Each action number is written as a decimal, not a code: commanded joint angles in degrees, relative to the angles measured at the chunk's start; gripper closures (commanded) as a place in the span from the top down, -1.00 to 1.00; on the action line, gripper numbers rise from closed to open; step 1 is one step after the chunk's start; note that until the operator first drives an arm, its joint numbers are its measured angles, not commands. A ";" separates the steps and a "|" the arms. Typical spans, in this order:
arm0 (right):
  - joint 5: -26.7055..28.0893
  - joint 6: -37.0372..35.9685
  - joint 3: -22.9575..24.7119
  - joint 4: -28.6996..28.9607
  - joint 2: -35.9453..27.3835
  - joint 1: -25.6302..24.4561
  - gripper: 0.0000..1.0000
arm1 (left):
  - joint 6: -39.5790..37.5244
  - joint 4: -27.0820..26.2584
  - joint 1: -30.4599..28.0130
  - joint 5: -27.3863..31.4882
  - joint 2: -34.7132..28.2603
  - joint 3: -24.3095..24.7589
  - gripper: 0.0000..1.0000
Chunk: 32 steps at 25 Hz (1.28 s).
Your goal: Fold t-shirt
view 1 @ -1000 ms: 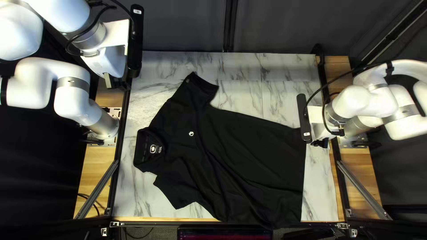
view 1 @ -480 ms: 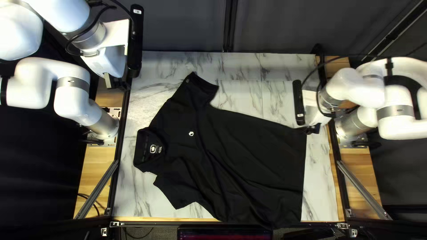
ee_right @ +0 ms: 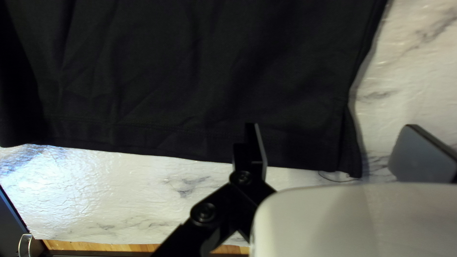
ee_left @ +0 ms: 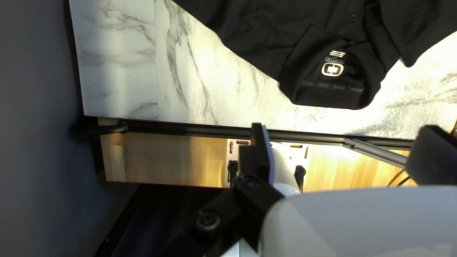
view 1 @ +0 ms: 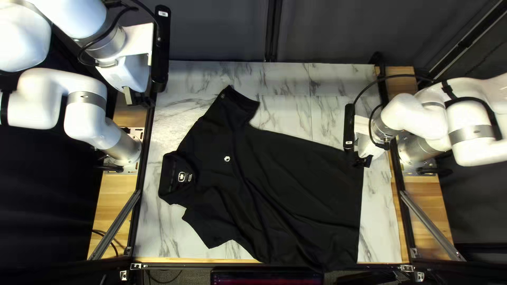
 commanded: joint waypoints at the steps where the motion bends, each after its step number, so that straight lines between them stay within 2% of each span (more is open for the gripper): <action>1: 0.28 2.91 0.86 -2.25 -0.71 1.17 1.00 | 0.00 0.00 0.00 0.00 0.00 0.00 1.00; 8: 1.89 7.34 0.94 -5.84 -2.00 1.81 1.00 | 0.00 0.00 0.00 0.00 0.00 0.00 1.00; 10: 1.76 8.19 1.45 -6.20 -2.21 2.09 0.60 | 0.00 0.00 0.00 0.00 0.00 0.00 1.00; 11: 1.39 8.15 1.51 -6.09 -1.78 2.13 0.30 | 0.00 0.00 0.00 0.00 0.00 0.00 1.00; 12: 0.80 7.95 1.42 -5.86 -0.85 2.12 -0.12 | 0.00 0.00 0.00 0.00 0.00 0.00 1.00; 13: 0.19 7.54 1.34 -5.57 0.01 1.98 -0.12 | 0.00 0.00 0.00 0.00 0.00 0.00 1.00; 14: -0.68 6.81 1.11 -5.10 1.42 1.70 -0.57 | 0.00 0.00 0.00 0.00 0.00 0.00 1.00; 15: -1.63 6.00 0.78 -4.61 2.98 1.41 -0.93 | 0.00 0.00 0.00 0.00 0.00 0.00 1.00; 16: -2.10 5.53 0.54 -4.33 3.86 1.24 -0.99 | 0.00 0.00 0.00 0.00 0.00 0.00 1.00; 19: -2.98 3.71 -0.66 -3.64 6.38 0.35 -1.00 | 0.00 0.00 0.00 0.00 0.00 0.00 1.00; 23: -1.38 2.42 -2.20 -4.58 6.23 -1.57 -1.00 | 0.00 0.00 0.00 0.00 0.00 0.00 1.00; 26: 2.61 -0.19 -4.09 -6.76 4.17 -5.96 -1.00 | 0.00 0.00 0.00 0.00 0.00 0.00 1.00; 29: 8.49 -5.25 -5.78 -9.05 0.12 -13.00 -1.00 | 0.00 0.00 0.00 0.00 0.00 0.00 1.00; 31: 10.49 -7.73 -6.44 -9.75 -1.13 -16.05 -1.00 | 0.00 0.00 0.00 0.00 0.00 0.00 1.00; 32: 12.62 -11.14 -7.16 -10.37 -2.24 -20.08 -1.00 | 0.00 0.00 0.00 0.00 0.00 0.00 1.00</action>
